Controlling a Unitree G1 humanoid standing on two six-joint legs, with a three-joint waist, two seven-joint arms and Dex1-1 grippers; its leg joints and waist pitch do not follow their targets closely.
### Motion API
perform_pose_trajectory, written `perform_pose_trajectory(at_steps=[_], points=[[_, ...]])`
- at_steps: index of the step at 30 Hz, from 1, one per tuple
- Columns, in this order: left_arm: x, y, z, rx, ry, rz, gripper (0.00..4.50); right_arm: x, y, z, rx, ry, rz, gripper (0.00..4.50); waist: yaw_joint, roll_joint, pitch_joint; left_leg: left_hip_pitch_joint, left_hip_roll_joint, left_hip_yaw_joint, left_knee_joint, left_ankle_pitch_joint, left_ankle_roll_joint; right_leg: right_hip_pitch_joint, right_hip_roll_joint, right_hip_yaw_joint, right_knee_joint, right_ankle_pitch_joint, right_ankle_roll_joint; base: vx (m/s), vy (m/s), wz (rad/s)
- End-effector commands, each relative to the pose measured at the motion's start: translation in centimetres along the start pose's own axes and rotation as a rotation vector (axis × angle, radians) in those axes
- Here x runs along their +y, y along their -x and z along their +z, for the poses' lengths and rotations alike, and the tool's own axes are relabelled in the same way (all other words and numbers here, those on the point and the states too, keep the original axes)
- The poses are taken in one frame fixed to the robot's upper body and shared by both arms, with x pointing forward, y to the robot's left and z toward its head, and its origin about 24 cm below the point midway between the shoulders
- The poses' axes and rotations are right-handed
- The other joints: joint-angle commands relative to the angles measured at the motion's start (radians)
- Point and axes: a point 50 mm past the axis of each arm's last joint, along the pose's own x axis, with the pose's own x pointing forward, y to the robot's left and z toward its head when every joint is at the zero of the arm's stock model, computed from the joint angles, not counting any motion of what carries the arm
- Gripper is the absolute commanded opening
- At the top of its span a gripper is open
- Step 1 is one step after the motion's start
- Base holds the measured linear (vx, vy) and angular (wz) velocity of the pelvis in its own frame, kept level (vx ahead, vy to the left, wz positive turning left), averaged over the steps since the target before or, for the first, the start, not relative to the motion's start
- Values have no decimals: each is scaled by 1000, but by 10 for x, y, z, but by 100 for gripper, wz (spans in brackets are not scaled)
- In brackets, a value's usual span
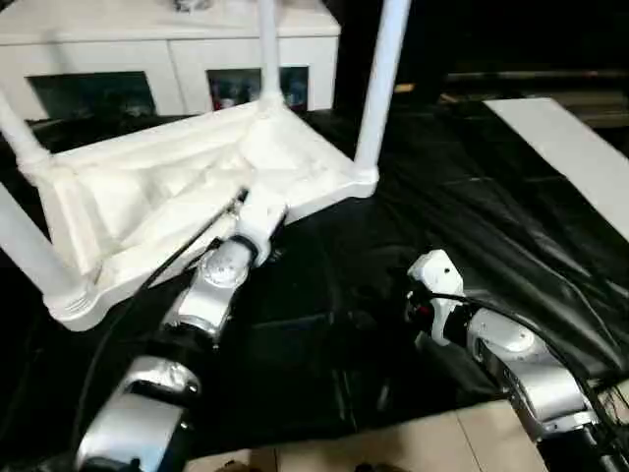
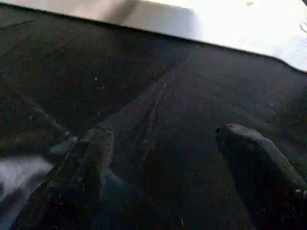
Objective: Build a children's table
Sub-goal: Rotate table base
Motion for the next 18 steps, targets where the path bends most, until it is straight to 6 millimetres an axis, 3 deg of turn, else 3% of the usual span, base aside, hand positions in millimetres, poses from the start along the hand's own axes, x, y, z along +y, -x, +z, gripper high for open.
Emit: perform_pose_trajectory(at_steps=[1, 2, 5, 6, 7, 9, 10, 11, 12, 16, 17, 18], points=[[1, 15, -2, -82, 74, 17, 148, -5, 3, 2, -12, 9, -31, 383, 6, 1, -80, 12, 55, -21, -65, -125, 127, 54, -55, 36, -29, -48, -260, 50, -5, -3], [2, 19, -2, -107, 87, 25, 148, -5, 3, 2, -17, 8, -32, 383, 3, -3, -79, 7, 55, -19, -65, -106, 138, 57, -55, 36, -25, -19, -270, 0, 0, 0], [9, 42, 0, -210, 145, 63, 148, -4, 3, 4, -33, 1, -30, 383, 5, 5, -79, 17, 56, -14, -61, -130, 141, 50, -53, 39, -26, -38, -273, 0, 0, 0], [13, 51, 2, -247, 141, 83, 174, -3, 3, 5, -38, -1, -27, 383, 2, 3, -72, 17, 57, -10, -68, -193, 119, 47, -49, 40, -38, -130, -253, 0, 0, 0], [13, 51, 2, -251, 140, 87, 174, -3, 3, 5, -39, -1, -27, 383, 3, 4, -72, 18, 59, -13, -69, -215, 108, 47, -52, 40, -38, -160, -245, 0, 0, 0], [22, 72, 3, -333, 133, 176, 181, -1, 2, 5, -50, -4, -22, 383, 0, 4, -62, 19, 64, -14, -80, -290, 68, 43, -51, 40, -51, -269, -213, 0, 0, 0], [24, 80, 3, -351, 127, 207, 186, 0, 1, 6, -52, -5, -20, 383, -2, 8, -57, 32, 62, -15, -84, -375, 27, 32, -45, 40, -62, -367, -171, 0, 0, 0], [26, 85, 2, -359, 118, 230, 199, 1, 1, 6, -53, -5, -19, 383, -2, 8, -57, 32, 62, -15, -84, -375, 27, 32, -45, 40, -62, -367, -171, 0, 0, 0], [30, 94, 1, -373, 89, 293, 213, 1, 0, 6, -54, -6, -18, 383, -6, 9, -54, 30, 62, -20, -89, -420, 0, 31, -43, 40, -65, -405, -141, 0, 0, 0], [43, 124, -5, -377, 12, 517, 231, 4, -1, 6, -61, -5, -9, 383, -12, 8, -52, 31, 57, -23, -89, -457, -18, 27, -42, 40, -74, -472, -87, 0, 0, 0], [43, 124, -5, -377, 12, 517, 250, 4, -1, 6, -61, -5, -9, 383, -13, 8, -53, 32, 58, -23, -89, -456, -19, 26, -41, 40, -74, -471, -83, 0, 0, 0], [46, 129, -7, -368, 2, 569, 260, 4, -1, 5, -61, -5, -8, 383, -12, 9, -52, 35, 54, -22, -87, -461, -16, 19, -39, 40, -80, -495, -70, 0, 0, 0]])
